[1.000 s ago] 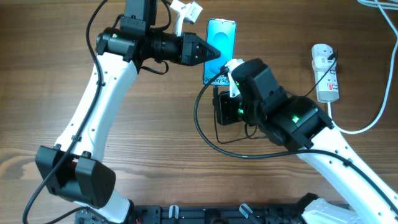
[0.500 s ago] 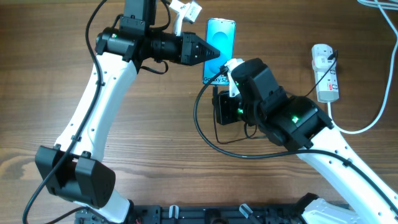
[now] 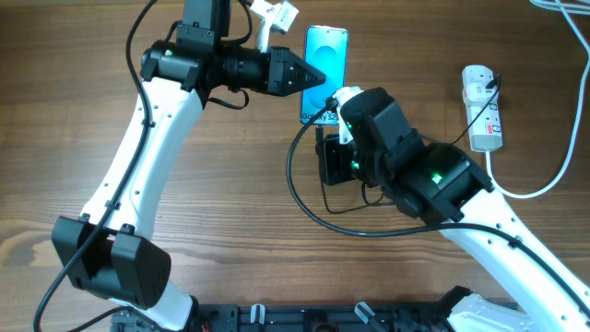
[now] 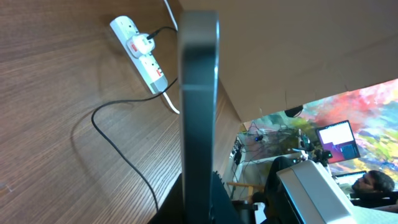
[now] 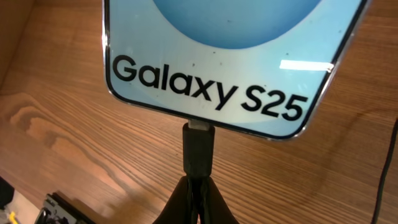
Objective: Plug charger to phone and switch on socket
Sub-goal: 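Push the USB-C plug up into the phone's bottom port with the right gripper, then open the right gripper, release the plug, and pull back right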
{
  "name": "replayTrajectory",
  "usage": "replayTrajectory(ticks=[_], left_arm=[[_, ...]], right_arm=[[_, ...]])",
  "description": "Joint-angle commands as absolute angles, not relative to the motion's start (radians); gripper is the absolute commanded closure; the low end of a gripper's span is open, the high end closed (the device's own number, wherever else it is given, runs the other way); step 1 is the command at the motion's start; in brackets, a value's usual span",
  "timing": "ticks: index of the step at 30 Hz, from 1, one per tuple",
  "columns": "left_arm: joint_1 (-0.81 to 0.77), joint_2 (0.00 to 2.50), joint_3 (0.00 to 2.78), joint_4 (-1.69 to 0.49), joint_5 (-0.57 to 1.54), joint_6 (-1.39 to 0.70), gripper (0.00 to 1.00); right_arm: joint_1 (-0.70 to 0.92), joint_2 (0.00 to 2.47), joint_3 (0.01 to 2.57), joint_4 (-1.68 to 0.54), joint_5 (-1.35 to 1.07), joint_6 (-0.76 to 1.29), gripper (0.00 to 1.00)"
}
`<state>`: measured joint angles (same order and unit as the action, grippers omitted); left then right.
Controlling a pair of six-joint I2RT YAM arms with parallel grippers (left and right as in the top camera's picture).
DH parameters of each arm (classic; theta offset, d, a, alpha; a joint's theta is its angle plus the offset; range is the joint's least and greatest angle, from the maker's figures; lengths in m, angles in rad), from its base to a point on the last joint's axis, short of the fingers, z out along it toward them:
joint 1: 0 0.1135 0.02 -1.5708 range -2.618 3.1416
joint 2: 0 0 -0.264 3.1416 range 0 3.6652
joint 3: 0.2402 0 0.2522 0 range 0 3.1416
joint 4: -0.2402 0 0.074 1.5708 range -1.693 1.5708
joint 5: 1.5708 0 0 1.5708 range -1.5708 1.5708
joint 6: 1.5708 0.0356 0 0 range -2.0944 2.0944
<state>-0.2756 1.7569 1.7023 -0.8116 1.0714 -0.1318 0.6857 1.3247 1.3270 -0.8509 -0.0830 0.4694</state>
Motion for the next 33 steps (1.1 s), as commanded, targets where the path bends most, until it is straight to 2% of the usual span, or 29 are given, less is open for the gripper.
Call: replayTrajectory(ticks=[1,19,26,33], left_arm=[[-0.278,1.741,1.708,-0.831,1.103,-0.108,0.96],[-0.278,1.741,1.708,-0.832,1.136,-0.165,0.97],[-0.278,1.741,1.708,-0.854,1.136,-0.165,0.96],[-0.278,1.741,1.708,-0.868,1.136,-0.164,0.96]], right_arm=[[0.673,1.332,1.396,-0.815,0.022,0.471,0.95],[0.673,1.332,1.397,-0.719,0.057,0.522,0.96],[0.673,1.332,1.397,-0.718,0.143,0.522,0.91],[0.673,1.332,1.397,-0.727,0.195,0.493,0.9]])
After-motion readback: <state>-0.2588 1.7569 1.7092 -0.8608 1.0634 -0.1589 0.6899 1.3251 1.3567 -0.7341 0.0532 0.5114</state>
